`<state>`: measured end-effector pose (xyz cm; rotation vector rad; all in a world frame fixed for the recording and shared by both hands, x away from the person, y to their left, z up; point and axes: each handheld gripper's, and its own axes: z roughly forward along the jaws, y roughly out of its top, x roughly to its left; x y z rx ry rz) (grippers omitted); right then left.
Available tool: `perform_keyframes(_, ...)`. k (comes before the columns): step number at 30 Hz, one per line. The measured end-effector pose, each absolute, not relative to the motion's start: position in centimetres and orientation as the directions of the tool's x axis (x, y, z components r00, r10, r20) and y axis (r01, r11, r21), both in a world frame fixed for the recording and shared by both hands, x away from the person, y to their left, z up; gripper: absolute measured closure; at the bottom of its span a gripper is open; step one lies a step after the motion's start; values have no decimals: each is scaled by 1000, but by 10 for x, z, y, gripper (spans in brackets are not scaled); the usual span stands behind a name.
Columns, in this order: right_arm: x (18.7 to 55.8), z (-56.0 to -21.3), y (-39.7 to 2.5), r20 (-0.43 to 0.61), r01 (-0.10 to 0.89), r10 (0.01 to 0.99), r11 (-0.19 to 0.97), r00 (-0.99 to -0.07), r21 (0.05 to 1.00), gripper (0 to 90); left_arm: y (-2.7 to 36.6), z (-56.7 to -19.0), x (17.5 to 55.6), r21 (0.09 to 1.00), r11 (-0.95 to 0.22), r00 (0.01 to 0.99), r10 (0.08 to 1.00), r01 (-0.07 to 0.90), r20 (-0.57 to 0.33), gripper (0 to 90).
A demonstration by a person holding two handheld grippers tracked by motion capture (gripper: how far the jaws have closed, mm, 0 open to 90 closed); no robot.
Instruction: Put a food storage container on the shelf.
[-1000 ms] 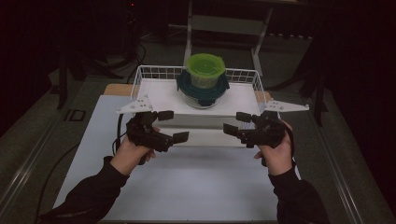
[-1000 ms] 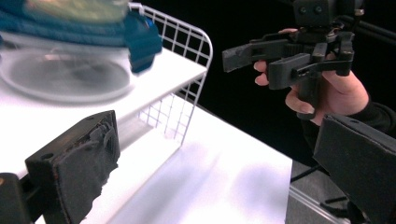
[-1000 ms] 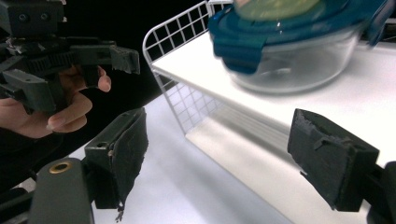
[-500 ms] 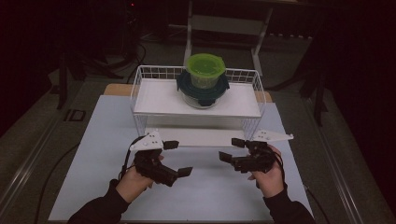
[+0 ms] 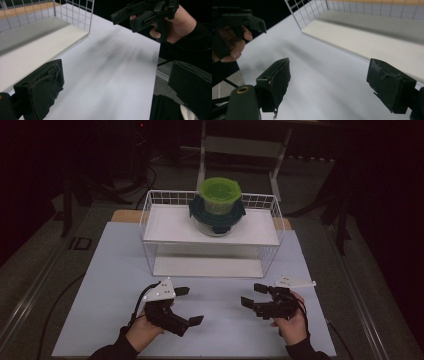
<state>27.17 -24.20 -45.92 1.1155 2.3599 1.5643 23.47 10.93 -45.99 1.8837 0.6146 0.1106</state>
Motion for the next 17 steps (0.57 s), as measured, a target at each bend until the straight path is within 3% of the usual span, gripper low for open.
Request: perform_keyframes(17,270,-484,-257,284,534,665,203,-690,821,184,108,-484,232,888,-272,858,466,370,-215,0)
